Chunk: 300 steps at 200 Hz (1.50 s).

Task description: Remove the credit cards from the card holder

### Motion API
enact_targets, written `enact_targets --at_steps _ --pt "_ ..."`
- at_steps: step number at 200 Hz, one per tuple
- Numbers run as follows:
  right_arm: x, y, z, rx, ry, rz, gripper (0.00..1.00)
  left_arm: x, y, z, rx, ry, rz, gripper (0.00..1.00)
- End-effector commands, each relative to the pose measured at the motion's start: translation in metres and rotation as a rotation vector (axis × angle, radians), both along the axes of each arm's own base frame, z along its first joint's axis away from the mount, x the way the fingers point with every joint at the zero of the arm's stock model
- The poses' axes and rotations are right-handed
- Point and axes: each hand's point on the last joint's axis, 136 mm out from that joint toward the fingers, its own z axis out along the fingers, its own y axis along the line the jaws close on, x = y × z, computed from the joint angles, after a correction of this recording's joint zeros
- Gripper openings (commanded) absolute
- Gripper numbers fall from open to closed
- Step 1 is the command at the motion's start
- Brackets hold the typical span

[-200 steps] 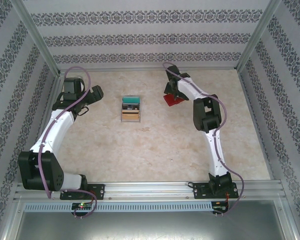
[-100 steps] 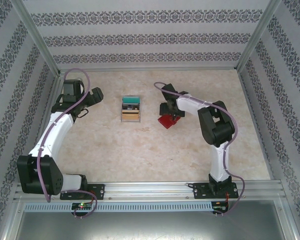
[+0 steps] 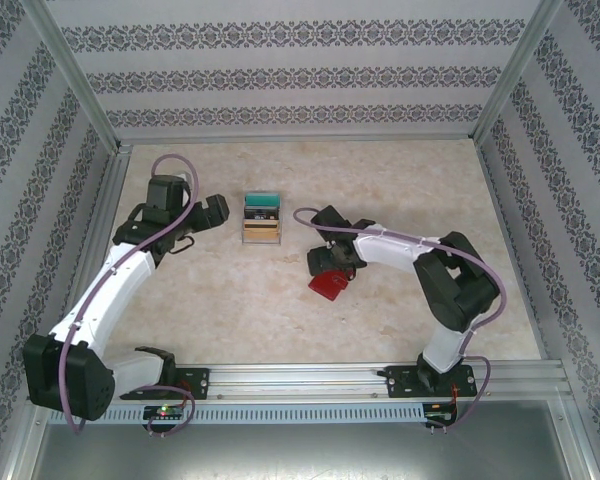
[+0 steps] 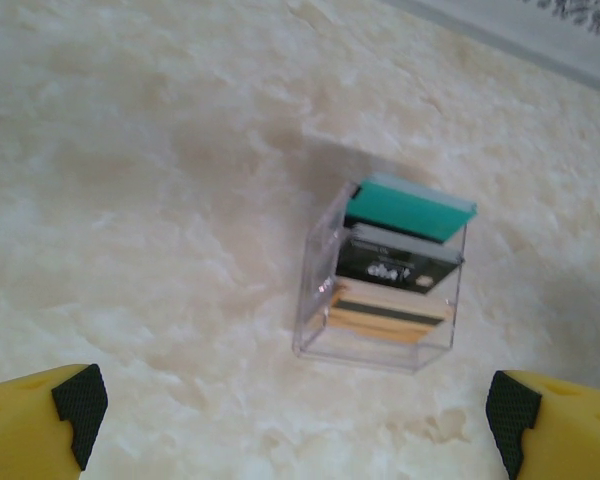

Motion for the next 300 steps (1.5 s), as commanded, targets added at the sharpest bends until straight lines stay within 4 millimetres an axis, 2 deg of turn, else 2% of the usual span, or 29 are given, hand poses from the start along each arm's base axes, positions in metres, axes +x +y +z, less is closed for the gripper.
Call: enact_targets --at_steps 1,13,33,72,87,102,165,200,232,255,270,291,300 --pt "0.003 -0.010 0.034 0.015 -0.064 -0.096 0.91 -0.016 -0.005 -0.011 0.013 0.084 0.005 0.99" --pt "0.002 -0.013 0.043 0.024 -0.074 -0.155 0.87 -0.019 -0.012 -0.013 0.002 0.107 -0.014 0.99" --pt "-0.006 -0.016 0.048 0.017 -0.066 -0.221 0.78 -0.022 -0.021 -0.017 -0.006 0.126 -0.066 0.99" --pt "-0.035 -0.012 0.041 -0.063 -0.024 -0.273 0.60 -0.026 -0.034 -0.010 -0.053 0.115 -0.118 0.99" --pt "-0.043 -0.013 0.032 -0.090 -0.006 -0.296 0.58 -0.027 -0.038 -0.008 -0.076 0.098 -0.132 0.99" --pt "-0.049 -0.013 0.025 -0.107 0.010 -0.311 0.50 -0.028 -0.044 -0.007 -0.096 0.094 -0.158 0.99" --pt "-0.045 -0.004 0.003 -0.143 0.048 -0.296 0.46 -0.032 -0.051 -0.009 -0.095 0.107 -0.200 0.99" --pt "-0.042 -0.006 -0.002 -0.167 0.057 -0.290 0.43 -0.033 -0.053 -0.013 -0.100 0.121 -0.203 0.99" --pt "-0.047 -0.007 -0.006 -0.159 0.072 -0.297 0.35 -0.035 -0.054 -0.016 -0.111 0.135 -0.207 0.99" --pt "-0.051 -0.008 -0.006 -0.146 0.070 -0.303 0.25 -0.035 -0.057 -0.016 -0.120 0.138 -0.213 0.99" --pt "-0.052 -0.009 -0.004 -0.147 0.066 -0.300 0.13 -0.035 -0.058 -0.016 -0.128 0.139 -0.217 0.99" --pt "-0.051 -0.007 0.001 -0.129 0.048 -0.296 0.07 -0.034 -0.062 -0.018 -0.143 0.143 -0.224 0.99" --pt "-0.049 -0.006 0.004 -0.118 0.041 -0.291 0.01 -0.034 -0.065 -0.018 -0.158 0.147 -0.230 0.99"
